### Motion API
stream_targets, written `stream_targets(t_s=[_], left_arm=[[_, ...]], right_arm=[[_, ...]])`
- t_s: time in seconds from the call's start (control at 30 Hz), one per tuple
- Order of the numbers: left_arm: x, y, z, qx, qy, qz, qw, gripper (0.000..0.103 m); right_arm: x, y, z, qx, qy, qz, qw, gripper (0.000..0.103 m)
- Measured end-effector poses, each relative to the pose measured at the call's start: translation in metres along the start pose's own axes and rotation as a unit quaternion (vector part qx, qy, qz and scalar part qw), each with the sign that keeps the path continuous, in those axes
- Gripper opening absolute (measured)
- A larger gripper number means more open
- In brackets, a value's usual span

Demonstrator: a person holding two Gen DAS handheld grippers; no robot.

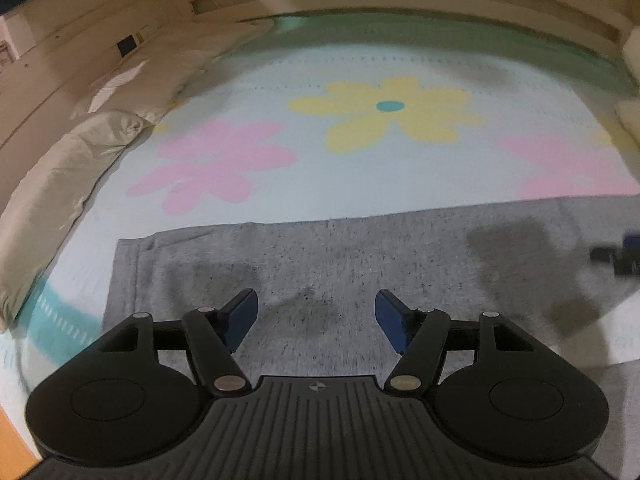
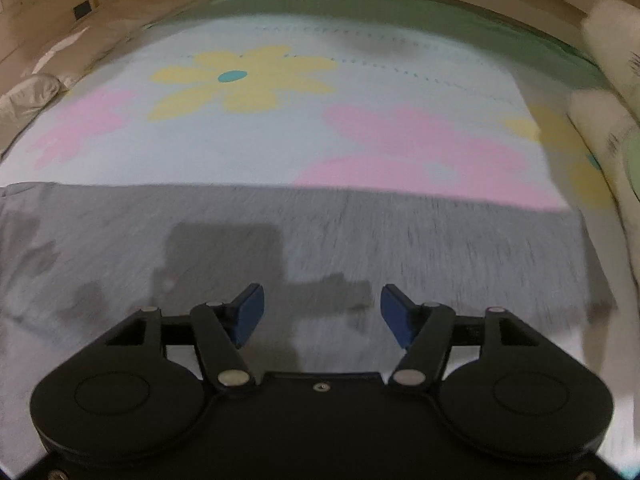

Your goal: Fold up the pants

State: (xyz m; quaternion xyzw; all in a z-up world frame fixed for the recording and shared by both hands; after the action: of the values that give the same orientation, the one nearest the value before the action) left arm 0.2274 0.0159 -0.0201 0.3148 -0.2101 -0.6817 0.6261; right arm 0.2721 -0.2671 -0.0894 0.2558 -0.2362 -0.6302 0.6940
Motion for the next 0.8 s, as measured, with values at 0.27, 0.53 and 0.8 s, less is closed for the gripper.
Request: stream_targets(t_s=[0.27,0.53,0.8], left_arm=[[-0.009,0.004,-0.023,-0.013,0.005,0.004,0.9999,0.064],[-0.015,0.0,-0.039,-0.037,0.001,0.012,0.9992,0.064],[-0.012,0.002,-0.039,-0.034,-0.022,0.023,0.9989,0.064]], right_arm=[[-0.006,0.024,-0.075,0.005,0.031,0.123,0.992,0.066],[-0.01,0.028,-0.098,-0.021,0.117,0.154,0.981,0.055],[-0.017,0.021,-0.077,-0.028,0.14,0.179,0.973,0.007]])
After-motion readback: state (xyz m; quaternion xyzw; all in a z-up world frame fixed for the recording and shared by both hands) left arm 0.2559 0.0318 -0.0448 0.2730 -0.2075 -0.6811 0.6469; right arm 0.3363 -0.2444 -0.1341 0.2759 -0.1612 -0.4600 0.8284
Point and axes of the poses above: each gripper's, at about its wrist camera, not at the fingertips, and z roughly against the way its jaws point, x to its right, y to its top, the point moved 7 cm from there along -z, roughly the way its jaws point, and after that the axes turned 7 degrees about x, right-handed, at the moved point
